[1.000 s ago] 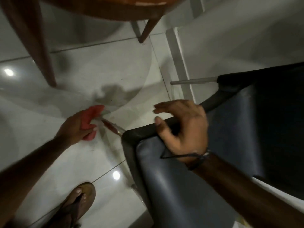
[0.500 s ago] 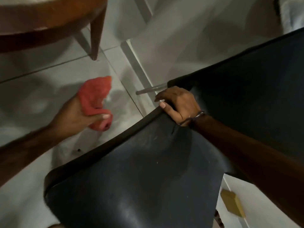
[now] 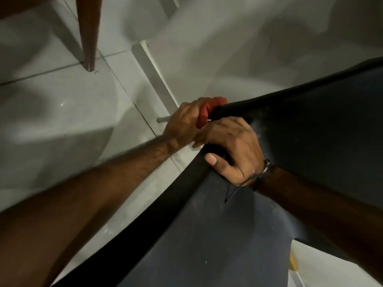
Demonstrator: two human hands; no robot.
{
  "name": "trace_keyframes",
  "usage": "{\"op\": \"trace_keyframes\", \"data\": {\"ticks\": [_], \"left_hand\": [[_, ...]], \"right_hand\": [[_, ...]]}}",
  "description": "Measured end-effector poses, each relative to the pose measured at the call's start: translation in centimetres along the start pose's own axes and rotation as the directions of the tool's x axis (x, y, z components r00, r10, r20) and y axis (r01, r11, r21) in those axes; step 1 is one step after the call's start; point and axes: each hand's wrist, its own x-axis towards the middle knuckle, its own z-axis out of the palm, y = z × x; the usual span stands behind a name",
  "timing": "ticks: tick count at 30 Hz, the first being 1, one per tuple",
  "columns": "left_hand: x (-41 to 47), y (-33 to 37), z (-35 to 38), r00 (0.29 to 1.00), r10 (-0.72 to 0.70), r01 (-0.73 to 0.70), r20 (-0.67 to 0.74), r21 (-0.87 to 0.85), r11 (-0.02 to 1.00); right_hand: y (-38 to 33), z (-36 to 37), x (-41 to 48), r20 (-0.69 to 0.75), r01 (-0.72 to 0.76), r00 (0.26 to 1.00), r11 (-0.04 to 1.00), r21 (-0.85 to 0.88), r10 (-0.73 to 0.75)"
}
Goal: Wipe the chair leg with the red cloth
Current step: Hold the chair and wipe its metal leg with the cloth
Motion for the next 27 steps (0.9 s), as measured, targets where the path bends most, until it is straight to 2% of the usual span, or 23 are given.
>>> {"op": "trace_keyframes", "data": {"ticks": [2, 5, 9, 12, 16, 21, 24, 27], "left_hand": [[1.2, -0.6, -0.2, 0.998, -0.057, 0.053, 0.025, 0.137, 0.989], [2.4, -2.3, -0.8, 0.997, -0.023, -0.003, 0.072, 0.335, 0.942], [2.1, -3.3, -0.3, 0.995, 0.072, -0.091, 0.064, 0.378, 0.921], [2.4, -5.0, -0.2, 0.989, 0.141, -0.144, 0.035, 0.348, 0.926], [3.0, -8.5, 0.2, 0.995, 0.088, -0.099, 0.048, 0.341, 0.935], [3.3, -13.3, 0.9, 0.990, 0.136, -0.138, 0.026, 0.094, 0.986], [3.2, -14.9, 0.7, 0.998, -0.014, 0.016, 0.062, -0.030, 0.999], [3.6, -17.4, 0.6, 0.987, -0.108, 0.113, 0.116, -0.038, 0.993]], "right_hand": [[0.0, 0.1, 0.1, 0.013, 0.006, 1.000, 1.000, 0.001, -0.006], [0.4, 0.1, 0.0, 0.021, 0.007, 1.000, 1.000, 0.010, -0.007], [0.6, 0.1, -0.1, 0.006, 0.007, 1.000, 1.000, 0.026, -0.007], [0.0, -0.2, 0.4, 0.044, -0.008, 0.999, 1.000, 0.008, 0.007], [-0.8, -0.7, 0.5, 0.084, -0.058, 0.995, 0.998, -0.003, 0.058], [-1.0, -0.8, 0.5, 0.075, -0.073, 0.994, 0.997, -0.007, 0.074], [-1.2, -0.8, 0.5, 0.077, -0.078, 0.994, 0.997, -0.013, 0.079], [-1.3, -0.7, 0.5, 0.069, -0.082, 0.994, 0.997, -0.009, 0.083]]}}
